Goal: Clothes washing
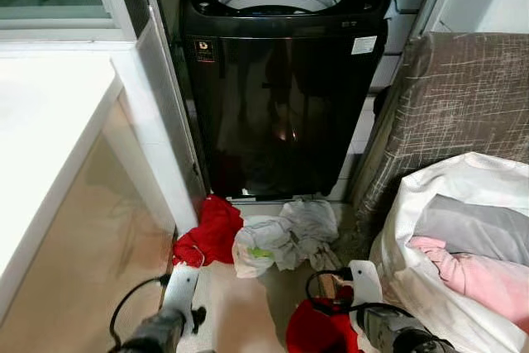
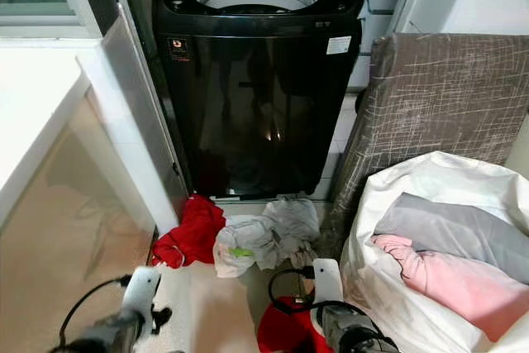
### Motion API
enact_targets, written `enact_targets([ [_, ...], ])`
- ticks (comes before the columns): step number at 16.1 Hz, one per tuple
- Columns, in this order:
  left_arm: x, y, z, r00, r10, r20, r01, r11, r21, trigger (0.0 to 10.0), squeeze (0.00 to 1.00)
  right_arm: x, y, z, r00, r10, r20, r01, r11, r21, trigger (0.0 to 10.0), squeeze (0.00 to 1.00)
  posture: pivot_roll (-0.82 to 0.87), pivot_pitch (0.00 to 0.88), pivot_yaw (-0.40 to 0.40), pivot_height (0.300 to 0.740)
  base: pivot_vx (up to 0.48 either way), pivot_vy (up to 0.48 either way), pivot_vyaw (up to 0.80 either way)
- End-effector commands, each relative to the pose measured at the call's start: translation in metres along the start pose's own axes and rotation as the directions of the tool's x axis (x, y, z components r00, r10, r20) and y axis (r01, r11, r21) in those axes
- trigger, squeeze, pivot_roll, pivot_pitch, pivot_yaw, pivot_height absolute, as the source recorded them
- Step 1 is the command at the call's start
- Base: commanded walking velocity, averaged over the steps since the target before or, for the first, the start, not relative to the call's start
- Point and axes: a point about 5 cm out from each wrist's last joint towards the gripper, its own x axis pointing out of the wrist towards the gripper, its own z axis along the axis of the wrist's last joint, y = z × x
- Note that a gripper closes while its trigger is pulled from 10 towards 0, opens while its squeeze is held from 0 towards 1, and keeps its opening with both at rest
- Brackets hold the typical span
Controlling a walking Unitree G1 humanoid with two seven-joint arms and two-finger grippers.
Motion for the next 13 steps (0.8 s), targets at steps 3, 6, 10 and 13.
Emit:
enact_targets([
  [3,0.0,0.005,0.01,1.0,0.017,0.026,-0.017,1.0,0.023,10.0,0.0,0.0,0.004,0.011,0.999,-0.002,0.038,0.003,1.0,-0.009,0.0,0.0,0.0,0.0,-0.011,0.74,0.0,0.0,0.0],
  [6,0.0,0.006,0.018,0.999,0.021,0.046,-0.021,1.0,-0.011,10.0,0.0,0.0,0.004,0.014,0.999,-0.003,0.046,0.003,1.0,-0.005,0.0,0.0,0.01,0.0,-0.028,0.74,0.0,0.0,0.0],
  [10,0.0,0.004,0.022,0.999,0.024,0.046,-0.023,0.999,-0.036,10.0,0.0,0.0,0.003,0.016,0.999,-0.005,0.049,0.005,1.0,-0.012,0.0,0.0,0.01,0.0,-0.036,0.74,0.0,0.0,0.0],
  [13,0.0,-0.002,0.027,0.999,0.018,0.051,-0.016,0.999,-0.035,10.0,0.0,0.0,0.003,0.016,0.999,0.003,0.049,-0.003,1.0,-0.005,0.0,0.0,0.02,0.0,-0.042,0.74,0.0,0.0,0.0],
])
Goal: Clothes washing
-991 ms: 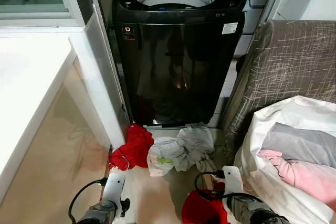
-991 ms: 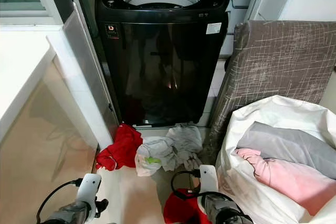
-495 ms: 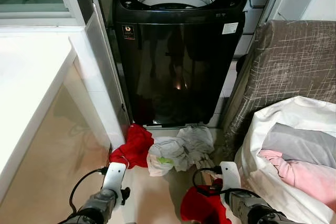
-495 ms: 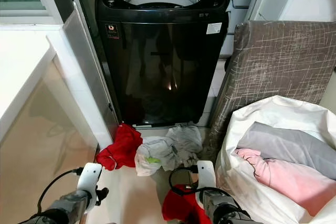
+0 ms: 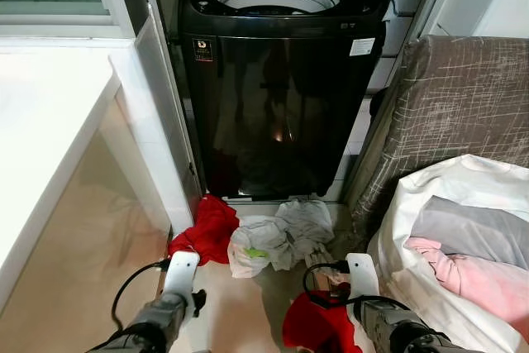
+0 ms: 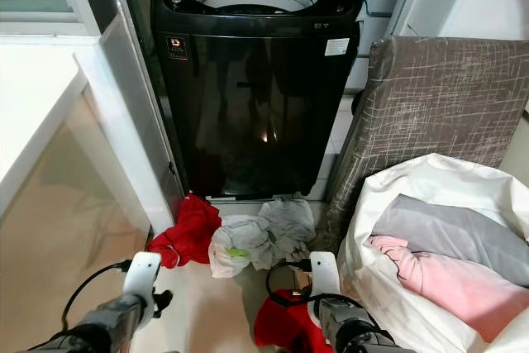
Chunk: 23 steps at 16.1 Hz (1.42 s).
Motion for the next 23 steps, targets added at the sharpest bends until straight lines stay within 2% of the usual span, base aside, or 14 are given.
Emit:
enact_targets([
  [1,0.0,-0.003,0.007,1.0,0.0,0.007,0.0,1.0,0.0,10.0,0.0,0.0,-0.001,0.007,1.0,0.0,0.026,0.0,1.0,0.001,0.0,0.0,0.02,0.0,-0.04,0.74,0.0,0.0,0.0],
  [3,0.001,-0.004,0.011,1.0,-0.003,0.014,0.003,1.0,0.013,10.0,0.0,0.0,-0.001,0.006,1.0,0.003,0.025,-0.003,1.0,0.001,0.0,0.0,0.02,0.0,-0.038,0.74,0.0,0.0,0.0],
  [5,0.0,-0.005,0.002,1.0,0.0,0.002,0.0,1.0,0.011,10.0,0.0,0.0,-0.002,0.006,1.0,0.01,0.025,-0.01,1.0,-0.001,0.0,0.0,0.02,0.0,-0.047,0.74,0.0,0.0,0.0],
  [9,0.0,-0.005,-0.001,1.0,-0.005,0.001,0.005,1.0,-0.015,10.0,0.0,-0.001,-0.004,0.005,1.0,0.008,0.025,-0.008,1.0,-0.006,0.0,0.0,0.02,0.0,-0.05,0.74,0.0,0.0,0.0],
  [15,0.0,-0.007,-0.009,1.0,-0.009,-0.026,0.009,1.0,0.0,10.0,0.0,-0.001,-0.005,0.0,1.0,0.007,0.017,-0.007,1.0,-0.002,0.0,0.0,0.01,0.0,-0.046,0.74,0.0,0.0,0.0],
  [17,0.0,-0.007,-0.011,1.0,-0.013,-0.028,0.013,1.0,0.003,10.0,0.0,-0.001,-0.006,-0.002,1.0,0.002,0.017,-0.002,1.0,0.024,0.0,0.0,0.0,0.0,-0.046,0.74,0.0,0.0,0.0],
  [23,0.0,-0.004,-0.013,0.999,-0.008,-0.038,0.009,1.0,0.024,10.0,0.0,-0.001,-0.006,-0.003,1.0,0.004,0.01,-0.004,1.0,0.016,0.0,0.0,0.0,0.0,-0.044,0.74,0.0,0.0,0.0],
])
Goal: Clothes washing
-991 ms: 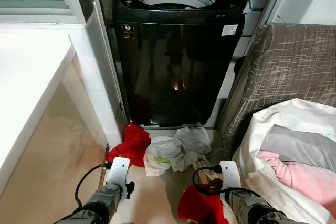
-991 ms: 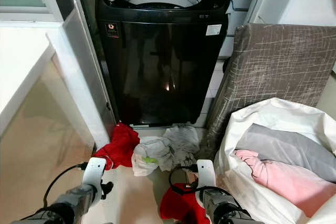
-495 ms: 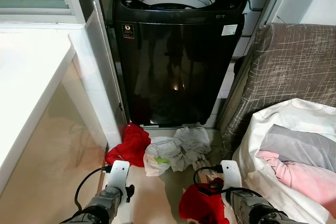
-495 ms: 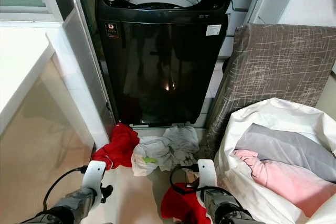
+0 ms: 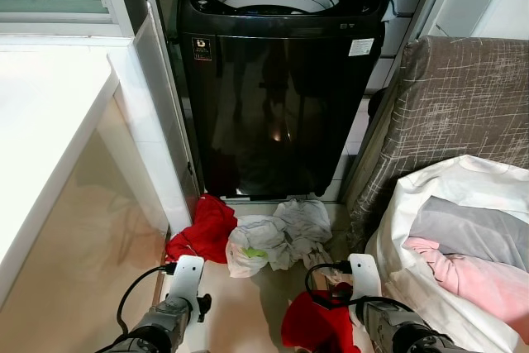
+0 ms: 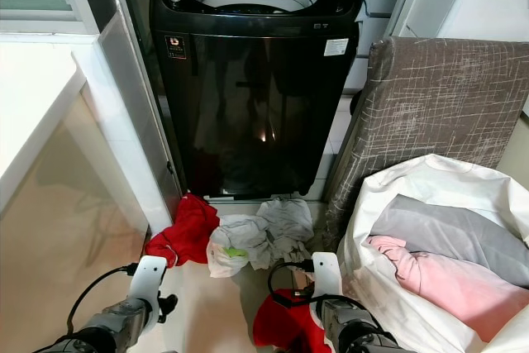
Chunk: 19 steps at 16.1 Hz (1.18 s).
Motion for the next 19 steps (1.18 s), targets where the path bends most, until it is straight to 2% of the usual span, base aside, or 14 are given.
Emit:
enact_targets([
  [1,0.0,0.002,-0.003,1.0,0.004,-0.013,-0.004,1.0,0.01,10.0,0.0,0.0,-0.002,-0.002,1.0,-0.004,0.002,0.004,1.0,0.006,0.0,0.0,0.0,0.0,-0.045,0.74,0.0,0.0,0.0],
  [8,0.0,0.0,-0.002,1.0,0.001,-0.016,-0.001,1.0,0.016,10.0,0.0,-0.001,-0.004,0.0,1.0,0.001,0.001,-0.001,1.0,-0.02,0.0,0.0,0.0,0.0,-0.047,0.74,0.0,0.0,0.0],
  [10,0.0,0.0,0.004,1.0,-0.001,0.012,0.001,1.0,-0.004,10.0,0.0,-0.001,-0.003,0.001,1.0,0.013,0.007,-0.013,1.0,-0.024,0.0,0.0,0.0,0.0,-0.047,0.74,0.0,0.0,0.0],
  [12,-0.001,0.005,0.025,0.994,0.011,0.105,-0.007,0.999,-0.04,10.0,0.0,-0.001,0.001,0.005,0.997,0.051,0.057,-0.051,0.999,-0.004,0.0,0.0,0.02,0.0,-0.043,0.74,0.0,0.0,0.0],
  [15,-0.003,0.003,0.046,0.979,-0.018,0.202,0.025,0.999,-0.033,10.0,0.0,-0.001,0.004,0.01,0.99,0.075,0.115,-0.081,0.996,0.048,0.0,0.0,0.02,0.0,-0.04,0.74,0.0,0.0,0.0],
  [16,-0.006,0.001,0.069,0.955,-0.031,0.295,0.04,0.999,-0.023,10.0,0.0,-0.001,0.006,0.014,0.982,0.101,0.157,-0.108,0.994,0.034,0.0,0.0,0.02,0.0,-0.037,0.74,0.0,0.0,0.0],
  [17,-0.008,0.003,0.078,0.943,-0.025,0.333,0.035,0.999,-0.022,10.0,0.0,-0.003,0.022,0.055,0.959,0.143,0.244,-0.151,0.988,0.013,0.0,0.0,0.02,0.0,-0.037,0.74,0.0,0.0,0.0],
  [18,-0.013,0.006,0.097,0.913,-0.016,0.407,0.023,1.0,-0.013,10.0,0.0,-0.013,0.044,0.115,0.907,0.194,0.374,-0.185,0.981,-0.06,0.0,0.0,0.02,0.0,-0.037,0.74,0.0,0.0,0.0],
  [19,-0.016,0.008,0.107,0.894,-0.014,0.449,0.018,1.0,-0.006,10.0,0.0,-0.018,0.05,0.133,0.883,0.208,0.421,-0.191,0.978,-0.083,0.0,0.0,0.02,0.0,-0.037,0.74,0.0,0.0,0.0],
])
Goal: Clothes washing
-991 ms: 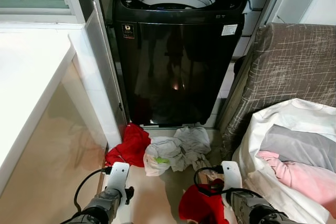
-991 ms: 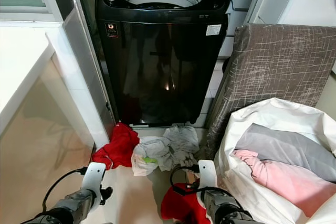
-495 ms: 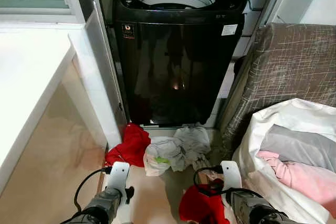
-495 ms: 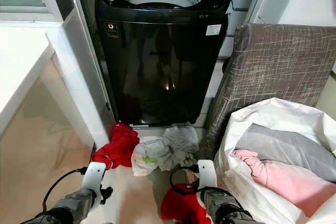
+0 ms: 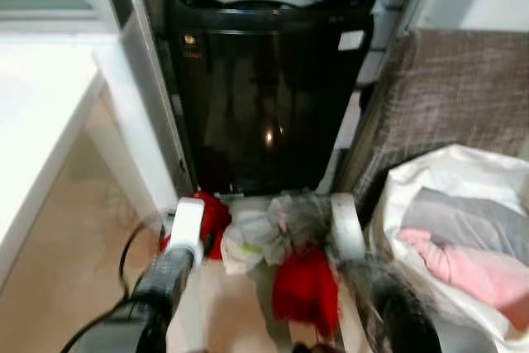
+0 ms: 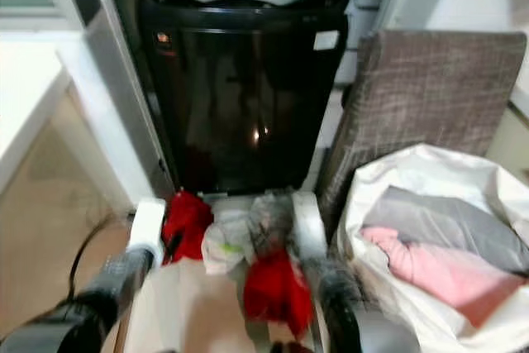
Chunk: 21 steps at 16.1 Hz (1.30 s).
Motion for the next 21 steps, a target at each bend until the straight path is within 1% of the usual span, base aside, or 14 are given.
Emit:
enact_targets([
  [1,0.001,0.007,0.015,0.997,0.014,0.072,-0.014,1.0,-0.001,10.0,0.0,0.0,0.0,0.014,0.997,0.007,0.071,-0.005,1.0,-0.021,0.0,0.0,0.02,0.0,-0.037,0.74,0.0,0.0,0.0],
  [2,0.001,0.009,0.042,0.982,0.016,0.189,-0.022,0.999,0.029,10.0,0.0,0.001,0.004,0.045,0.981,0.03,0.192,-0.011,0.995,-0.097,0.0,0.0,0.02,0.0,-0.037,0.74,0.0,0.0,0.0],
  [4,-0.007,0.012,0.092,0.917,0.026,0.399,-0.047,0.998,0.044,10.0,0.0,-0.004,0.009,0.091,0.927,0.074,0.367,-0.007,0.984,-0.18,0.0,0.0,0.02,0.0,-0.034,0.74,0.0,0.0,0.0],
  [5,-0.01,0.012,0.098,0.905,0.029,0.425,-0.053,0.998,0.044,10.0,0.0,-0.005,0.009,0.096,0.92,0.079,0.384,-0.007,0.983,-0.185,0.0,0.0,0.02,0.0,-0.034,0.74,0.0,0.0,0.0],
  [6,-0.016,0.012,0.115,0.872,0.032,0.489,-0.067,0.996,0.056,10.0,0.0,-0.007,0.01,0.104,0.906,0.084,0.415,-0.009,0.984,-0.179,0.0,0.0,0.02,0.0,-0.034,0.74,0.0,0.0,0.0],
  [7,-0.029,0.011,0.138,0.819,0.036,0.572,-0.094,0.993,0.073,10.0,0.0,-0.01,0.011,0.111,0.887,0.089,0.453,-0.01,0.985,-0.175,0.0,0.0,0.02,0.0,-0.035,0.74,0.0,0.0,0.0],
  [8,-0.055,0.006,0.169,0.734,0.014,0.679,-0.117,0.988,0.106,10.0,0.0,-0.019,0.012,0.116,0.847,0.095,0.522,0.017,0.979,-0.205,0.0,0.0,0.03,0.0,-0.036,0.74,0.0,0.0,0.0],
  [10,-0.072,-0.001,0.177,0.7,-0.042,0.713,-0.087,0.986,0.143,10.0,0.0,-0.03,0.008,0.118,0.817,0.07,0.572,0.066,0.975,-0.213,0.0,0.0,0.03,0.0,-0.039,0.74,0.0,0.0,0.0],
  [12,-0.085,-0.012,0.175,0.685,-0.112,0.72,-0.047,0.979,0.197,10.0,0.0,-0.044,0.004,0.113,0.802,0.05,0.596,0.123,0.961,-0.246,0.0,0.0,0.03,0.0,-0.04,0.74,0.0,0.0,0.0],
  [15,-0.102,-0.027,0.156,0.715,-0.213,0.666,0.021,0.958,0.285,10.0,0.0,-0.066,0.0,0.099,0.81,0.016,0.587,0.154,0.959,-0.239,0.0,0.0,0.02,0.0,-0.041,0.74,0.0,0.0,0.0],
  [16,-0.109,-0.029,0.155,0.709,-0.227,0.668,0.039,0.958,0.284,10.0,0.0,-0.074,0.003,0.101,0.802,0.022,0.598,0.156,0.957,-0.244,0.0,0.0,0.02,0.0,-0.04,0.74,0.0,0.0,0.0],
  [18,-0.122,-0.029,0.162,0.683,-0.199,0.703,0.041,0.971,0.235,10.0,0.0,-0.085,0.01,0.112,0.771,0.045,0.636,0.164,0.95,-0.265,0.0,0.0,0.01,0.0,-0.038,0.74,0.0,0.0,0.0],
  [19,-0.135,-0.029,0.172,0.649,-0.16,0.744,0.027,0.982,0.188,10.0,0.0,-0.1,0.017,0.136,0.714,0.084,0.695,0.174,0.94,-0.292,0.0,0.0,0.01,0.0,-0.04,0.74,0.0,0.0,0.0],
  [21,-0.14,-0.03,0.174,0.659,-0.15,0.737,0.005,0.981,0.195,10.0,0.0,-0.107,0.017,0.151,0.697,0.083,0.712,0.184,0.939,-0.289,0.0,0.0,0.01,0.0,-0.044,0.74,0.0,0.0,0.0],
])
